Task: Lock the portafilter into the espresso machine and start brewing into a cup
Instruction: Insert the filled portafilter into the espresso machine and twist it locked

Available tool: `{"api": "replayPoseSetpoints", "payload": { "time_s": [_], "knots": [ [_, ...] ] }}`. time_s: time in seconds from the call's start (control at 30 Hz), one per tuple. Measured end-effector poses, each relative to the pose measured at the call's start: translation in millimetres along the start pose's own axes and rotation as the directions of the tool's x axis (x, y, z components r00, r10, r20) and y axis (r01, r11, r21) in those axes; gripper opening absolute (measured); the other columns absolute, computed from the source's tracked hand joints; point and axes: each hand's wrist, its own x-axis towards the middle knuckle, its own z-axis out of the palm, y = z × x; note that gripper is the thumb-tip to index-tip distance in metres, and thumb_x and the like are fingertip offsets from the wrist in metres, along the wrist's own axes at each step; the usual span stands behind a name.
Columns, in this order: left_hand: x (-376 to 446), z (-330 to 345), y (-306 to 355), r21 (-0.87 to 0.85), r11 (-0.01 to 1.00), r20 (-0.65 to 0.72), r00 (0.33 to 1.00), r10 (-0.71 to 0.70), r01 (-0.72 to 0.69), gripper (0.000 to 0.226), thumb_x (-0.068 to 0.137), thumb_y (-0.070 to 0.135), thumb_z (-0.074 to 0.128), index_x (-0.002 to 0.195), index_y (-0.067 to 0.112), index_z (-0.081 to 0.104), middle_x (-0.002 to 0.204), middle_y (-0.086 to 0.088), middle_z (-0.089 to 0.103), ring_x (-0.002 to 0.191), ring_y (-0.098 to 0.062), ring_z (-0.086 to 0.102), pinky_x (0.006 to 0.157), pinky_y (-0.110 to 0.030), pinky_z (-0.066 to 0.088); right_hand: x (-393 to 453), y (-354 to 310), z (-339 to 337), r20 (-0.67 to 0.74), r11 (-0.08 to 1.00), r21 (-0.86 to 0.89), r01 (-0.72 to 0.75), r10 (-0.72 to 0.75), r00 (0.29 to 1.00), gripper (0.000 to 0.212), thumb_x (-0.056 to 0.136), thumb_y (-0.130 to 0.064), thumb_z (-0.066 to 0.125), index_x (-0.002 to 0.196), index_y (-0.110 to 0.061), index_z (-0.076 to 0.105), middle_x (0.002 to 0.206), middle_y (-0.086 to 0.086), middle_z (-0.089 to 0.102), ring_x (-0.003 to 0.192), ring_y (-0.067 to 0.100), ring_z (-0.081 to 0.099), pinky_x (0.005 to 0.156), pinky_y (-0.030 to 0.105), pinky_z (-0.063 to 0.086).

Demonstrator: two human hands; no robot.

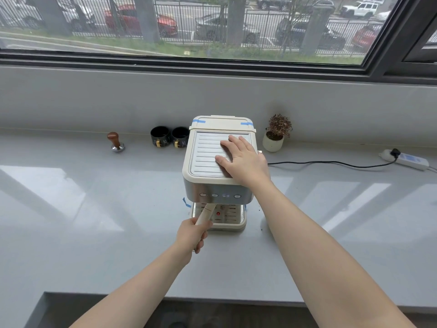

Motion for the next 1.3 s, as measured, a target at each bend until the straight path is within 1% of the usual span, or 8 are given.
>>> {"api": "replayPoseSetpoints", "payload": {
  "time_s": [0.23,0.4,0.47,0.53,0.73,0.9,1.1,1.3],
  "knots": [
    [-9.9,26.2,-4.3,-0.086,0.996,-0.084,0.996,-0.01,0.003,0.019,0.087,0.023,0.062,0.077,0.01,0.053,0.056,-0.002,0.044,0.036,-0.016,0.031,0.038,-0.022,0.025,-0.1,-1.3,1.2,-0.03,0.999,0.041,-0.028,0.029,0.999,0.044,0.099,-0.048,0.025,0.142,-0.045,0.032,0.159,-0.022,0.02,0.149,0.003,0.009,0.113,0.044,0.024],
    [-7.9,12.6,3.3,-0.102,0.987,0.14,0.984,-0.113,0.128,0.015,0.09,0.022,0.061,0.095,0.009,0.055,0.054,0.0,0.044,0.037,-0.014,0.035,0.038,-0.023,0.029,-0.7,-1.9,0.4,-0.027,0.999,0.046,-0.027,0.029,0.999,0.044,0.099,-0.049,0.025,0.142,-0.045,0.032,0.159,-0.021,0.02,0.149,0.004,0.009,0.114,0.045,0.024],
    [-7.8,7.9,4.8,-0.123,0.975,0.23,0.961,-0.155,0.186,0.017,0.092,0.024,0.061,0.092,0.009,0.054,0.053,0.0,0.043,0.037,-0.014,0.036,0.037,-0.021,0.029,-0.9,-2.0,0.4,-0.029,0.999,0.046,-0.027,0.028,0.999,0.045,0.099,-0.049,0.025,0.143,-0.045,0.031,0.159,-0.021,0.02,0.149,0.004,0.009,0.113,0.045,0.024],
    [-7.2,7.0,4.7,-0.139,0.968,0.251,0.953,-0.169,0.208,0.018,0.092,0.024,0.06,0.088,0.01,0.051,0.052,0.002,0.04,0.037,-0.013,0.034,0.037,-0.02,0.027,-0.9,-2.3,0.4,-0.031,0.999,0.045,-0.028,0.029,0.999,0.045,0.099,-0.049,0.025,0.143,-0.045,0.031,0.159,-0.021,0.02,0.149,0.004,0.009,0.113,0.044,0.024],
    [-8.1,18.2,2.3,-0.137,0.979,0.09,0.986,-0.141,0.152,0.017,0.09,0.021,0.061,0.081,0.014,0.049,0.048,0.003,0.039,0.037,-0.013,0.028,0.04,-0.02,0.023,-0.8,-2.2,-0.3,-0.037,0.998,0.054,-0.03,0.032,0.999,0.044,0.099,-0.048,0.025,0.142,-0.045,0.033,0.159,-0.021,0.021,0.149,0.004,0.009,0.113,0.044,0.025],
    [-8.5,22.1,-0.1,-0.125,0.987,0.016,0.995,-0.101,0.102,0.019,0.09,0.022,0.06,0.078,0.013,0.048,0.05,0.002,0.039,0.035,-0.013,0.028,0.039,-0.02,0.024,-0.2,-1.7,-0.1,-0.03,0.998,0.059,-0.032,0.033,0.999,0.044,0.099,-0.048,0.025,0.142,-0.045,0.033,0.159,-0.021,0.021,0.149,0.004,0.009,0.114,0.043,0.024],
    [-12.6,44.2,-3.1,-0.02,0.997,-0.172,0.982,-0.073,0.07,0.026,0.088,0.029,0.055,0.069,0.012,0.048,0.062,-0.004,0.044,0.044,-0.021,0.034,0.045,-0.024,0.028,0.3,-1.1,2.0,-0.036,0.997,0.069,-0.045,0.048,0.998,0.044,0.099,-0.049,0.025,0.142,-0.046,0.032,0.159,-0.022,0.021,0.149,0.004,0.009,0.115,0.042,0.025],
    [-14.2,41.1,-2.6,0.008,0.999,-0.163,0.986,-0.046,0.048,0.026,0.087,0.031,0.055,0.07,0.013,0.048,0.062,-0.005,0.045,0.045,-0.022,0.035,0.044,-0.025,0.03,0.8,-1.4,1.6,-0.039,0.997,0.066,-0.04,0.043,0.998,0.044,0.099,-0.049,0.025,0.142,-0.047,0.032,0.158,-0.022,0.022,0.149,0.004,0.01,0.115,0.043,0.025]
  ]
}}
